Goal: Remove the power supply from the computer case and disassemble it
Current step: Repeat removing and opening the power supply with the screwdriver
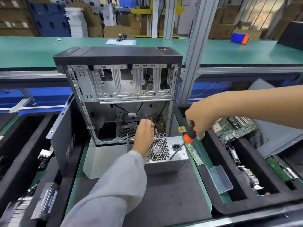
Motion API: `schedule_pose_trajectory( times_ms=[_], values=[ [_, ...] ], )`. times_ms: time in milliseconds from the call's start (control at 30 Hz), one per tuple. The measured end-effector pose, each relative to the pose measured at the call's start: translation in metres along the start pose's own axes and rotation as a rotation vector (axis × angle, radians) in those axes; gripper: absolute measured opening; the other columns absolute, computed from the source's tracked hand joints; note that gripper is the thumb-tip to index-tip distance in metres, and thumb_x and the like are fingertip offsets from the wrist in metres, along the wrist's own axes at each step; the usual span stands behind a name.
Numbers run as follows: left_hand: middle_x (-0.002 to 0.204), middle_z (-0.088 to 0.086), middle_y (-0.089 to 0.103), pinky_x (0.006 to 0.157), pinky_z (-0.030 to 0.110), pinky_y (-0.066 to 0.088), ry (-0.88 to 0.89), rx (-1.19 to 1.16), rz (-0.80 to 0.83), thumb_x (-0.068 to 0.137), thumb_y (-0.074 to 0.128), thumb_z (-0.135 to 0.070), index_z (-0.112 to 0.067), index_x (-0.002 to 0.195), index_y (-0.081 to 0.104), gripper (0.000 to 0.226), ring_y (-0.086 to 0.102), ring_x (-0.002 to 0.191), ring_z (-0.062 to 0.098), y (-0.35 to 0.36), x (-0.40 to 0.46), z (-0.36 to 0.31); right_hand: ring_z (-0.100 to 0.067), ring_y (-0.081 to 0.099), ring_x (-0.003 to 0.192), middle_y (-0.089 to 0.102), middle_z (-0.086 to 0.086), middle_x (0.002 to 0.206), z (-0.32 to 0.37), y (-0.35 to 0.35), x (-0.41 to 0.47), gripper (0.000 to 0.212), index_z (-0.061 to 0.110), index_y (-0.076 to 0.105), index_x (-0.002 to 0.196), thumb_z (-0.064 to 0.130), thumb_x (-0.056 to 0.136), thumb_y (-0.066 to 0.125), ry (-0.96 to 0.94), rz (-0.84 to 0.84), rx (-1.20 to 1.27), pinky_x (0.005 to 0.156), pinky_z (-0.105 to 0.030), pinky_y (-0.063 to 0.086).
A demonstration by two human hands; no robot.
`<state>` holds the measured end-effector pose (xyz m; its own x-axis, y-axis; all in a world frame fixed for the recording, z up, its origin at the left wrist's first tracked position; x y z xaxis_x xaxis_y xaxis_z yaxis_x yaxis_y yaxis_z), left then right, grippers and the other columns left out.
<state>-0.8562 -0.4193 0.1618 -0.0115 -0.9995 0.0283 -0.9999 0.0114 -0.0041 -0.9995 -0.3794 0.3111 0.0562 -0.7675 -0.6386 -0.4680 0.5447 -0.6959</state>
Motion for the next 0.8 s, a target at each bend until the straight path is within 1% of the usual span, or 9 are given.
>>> schedule_pose_trajectory(
  times_ms=[100, 167, 233, 333, 400, 533, 667, 733, 800],
  values=[
    [0.064, -0.002, 0.044, 0.041, 0.017, 0.026, -0.11, -0.323, -0.011, 0.102, 0.033, -0.003, -0.006, 0.094, 0.05, 0.02, 0.031, 0.046, 0.006, -0.014, -0.004, -0.003, -0.02, 0.037, 0.045, 0.054, -0.008, 0.062, -0.01, 0.001, 0.005, 0.023, 0.007, 0.056, 0.081, 0.026, 0.084, 0.068, 0.04, 0.062, 0.096, 0.044, -0.02, 0.029],
    [0.066, 0.001, 0.048, 0.04, 0.017, 0.03, -0.145, -0.354, 0.051, 0.097, 0.033, 0.008, -0.003, 0.1, 0.054, 0.024, 0.035, 0.046, 0.006, -0.018, -0.011, -0.002, -0.018, 0.035, 0.044, 0.054, -0.007, 0.063, -0.015, 0.002, 0.006, 0.023, 0.007, 0.057, 0.083, 0.027, 0.085, 0.068, 0.055, 0.092, 0.131, 0.041, -0.018, 0.027],
    [0.061, -0.001, 0.045, 0.039, 0.019, 0.028, -0.132, -0.171, 0.116, 0.091, 0.033, 0.01, -0.003, 0.098, 0.061, 0.032, 0.032, 0.045, 0.007, -0.015, -0.022, 0.001, -0.018, 0.035, 0.044, 0.054, -0.007, 0.064, -0.017, 0.002, 0.007, 0.023, 0.007, 0.057, 0.084, 0.028, 0.086, 0.067, 0.057, 0.111, 0.139, 0.041, -0.017, 0.026],
    [0.052, -0.008, 0.035, 0.043, 0.025, 0.022, -0.098, 0.179, 0.171, 0.089, 0.035, 0.003, -0.017, 0.086, 0.068, 0.039, 0.026, 0.045, 0.01, -0.005, -0.036, 0.012, -0.017, 0.035, 0.045, 0.054, -0.006, 0.064, -0.018, 0.003, 0.005, 0.021, 0.008, 0.057, 0.086, 0.027, 0.086, 0.066, 0.057, 0.129, 0.136, 0.04, -0.016, 0.025],
    [0.056, -0.003, 0.037, 0.046, 0.025, 0.026, -0.035, 0.312, 0.195, 0.093, 0.036, -0.003, -0.023, 0.083, 0.068, 0.039, 0.03, 0.047, 0.01, 0.001, -0.041, 0.015, -0.017, 0.035, 0.045, 0.054, -0.005, 0.065, -0.018, 0.003, 0.005, 0.021, 0.008, 0.058, 0.087, 0.027, 0.087, 0.066, 0.064, 0.137, 0.14, 0.04, -0.016, 0.025],
    [0.062, -0.004, 0.048, 0.057, 0.02, 0.037, 0.015, 0.394, 0.199, 0.095, 0.04, -0.008, -0.026, 0.083, 0.07, 0.036, 0.044, 0.056, 0.005, 0.004, -0.041, 0.013, -0.017, 0.035, 0.045, 0.053, -0.005, 0.063, -0.018, 0.002, 0.005, 0.021, 0.008, 0.057, 0.086, 0.027, 0.087, 0.066, 0.07, 0.127, 0.147, 0.039, -0.015, 0.025],
    [0.065, 0.006, 0.045, 0.059, 0.029, 0.036, 0.009, 0.384, 0.217, 0.096, 0.04, -0.007, -0.02, 0.088, 0.071, 0.035, 0.039, 0.055, 0.013, 0.005, -0.04, 0.011, -0.017, 0.036, 0.044, 0.053, -0.005, 0.062, -0.015, 0.003, 0.004, 0.023, 0.008, 0.056, 0.083, 0.028, 0.087, 0.065, 0.056, 0.119, 0.133, 0.04, -0.017, 0.027],
    [0.07, 0.007, 0.051, 0.063, 0.031, 0.041, 0.01, 0.392, 0.224, 0.096, 0.041, -0.008, -0.02, 0.089, 0.071, 0.033, 0.044, 0.061, 0.015, 0.006, -0.039, 0.012, -0.018, 0.039, 0.045, 0.055, -0.005, 0.06, -0.009, 0.0, 0.004, 0.032, 0.009, 0.055, 0.077, 0.038, 0.09, 0.061, 0.022, 0.081, 0.095, 0.044, -0.02, 0.031],
    [0.061, 0.0, 0.047, 0.057, 0.029, 0.035, 0.001, 0.38, 0.245, 0.094, 0.044, -0.008, -0.02, 0.09, 0.07, 0.03, 0.039, 0.053, 0.012, 0.008, -0.04, 0.013, -0.018, 0.044, 0.046, 0.055, -0.003, 0.057, -0.001, -0.006, 0.002, 0.045, 0.01, 0.053, 0.07, 0.047, 0.095, 0.047, -0.007, 0.065, 0.053, 0.045, -0.021, 0.035]
  ],
)
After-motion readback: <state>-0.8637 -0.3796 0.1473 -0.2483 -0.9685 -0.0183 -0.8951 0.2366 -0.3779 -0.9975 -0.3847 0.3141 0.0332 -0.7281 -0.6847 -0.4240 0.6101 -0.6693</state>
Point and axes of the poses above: each hand's wrist, its own x-axis towards the middle knuckle, its own y-axis out of the palm, z = x × y, the point moved 5 cm from there along x, towards the middle knuckle
